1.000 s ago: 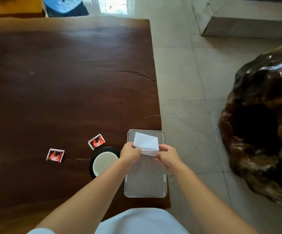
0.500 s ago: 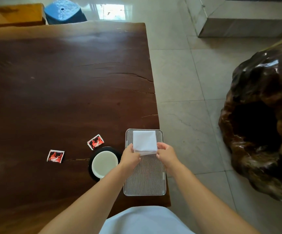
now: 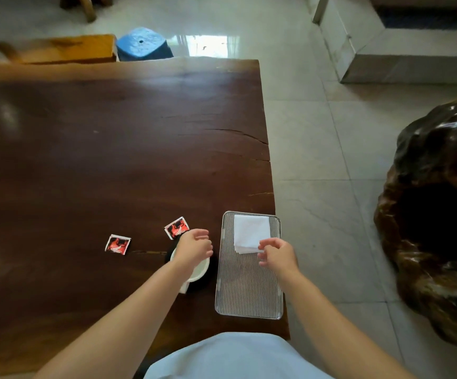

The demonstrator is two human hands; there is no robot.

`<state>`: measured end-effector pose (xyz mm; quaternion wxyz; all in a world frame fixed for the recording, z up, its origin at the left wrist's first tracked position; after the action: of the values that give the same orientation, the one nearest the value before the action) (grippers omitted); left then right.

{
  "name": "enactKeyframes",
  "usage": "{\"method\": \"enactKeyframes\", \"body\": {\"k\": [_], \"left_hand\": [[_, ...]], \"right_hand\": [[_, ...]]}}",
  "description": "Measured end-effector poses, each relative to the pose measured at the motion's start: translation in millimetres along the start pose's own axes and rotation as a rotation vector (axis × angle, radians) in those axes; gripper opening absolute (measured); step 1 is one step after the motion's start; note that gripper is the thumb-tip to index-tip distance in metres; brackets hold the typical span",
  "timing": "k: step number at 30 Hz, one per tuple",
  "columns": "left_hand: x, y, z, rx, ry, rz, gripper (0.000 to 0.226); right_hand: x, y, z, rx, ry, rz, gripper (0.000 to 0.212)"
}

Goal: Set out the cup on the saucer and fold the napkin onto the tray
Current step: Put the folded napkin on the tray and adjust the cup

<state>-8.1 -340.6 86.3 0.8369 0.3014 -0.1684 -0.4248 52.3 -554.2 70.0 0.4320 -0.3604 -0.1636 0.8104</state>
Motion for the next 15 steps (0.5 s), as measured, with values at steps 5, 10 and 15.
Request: {"method": "enactKeyframes", "body": {"k": [5, 10, 15], "left_hand": [[-47.0, 2.4, -1.6, 0.093, 0.170, 0.043, 0.030], [-76.0, -8.1, 10.2, 0.145, 0.316, -0.067, 0.028], [-94.6, -19.8, 22.2, 0.189, 0.456, -0.184, 0.032]], "right_hand": [[26.6, -4.5, 17.7, -0.040, -0.105, 0.042, 0.021], [50.0, -6.0, 32.0, -0.062, -0.213, 0.093, 0.019], [67.5, -10.2, 40.0, -0.086, -0.265, 0.144, 0.018]]}}
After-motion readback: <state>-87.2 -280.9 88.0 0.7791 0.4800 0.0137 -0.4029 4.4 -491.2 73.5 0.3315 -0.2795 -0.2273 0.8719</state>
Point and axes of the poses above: each hand's wrist, its own z-axis away from the middle knuckle, its own x-axis out of the palm, y = z × x, the point moved 3 cm from there along -z, towards the middle knuckle, and after that the axes turned 13 degrees about z, right-handed, at the moved point
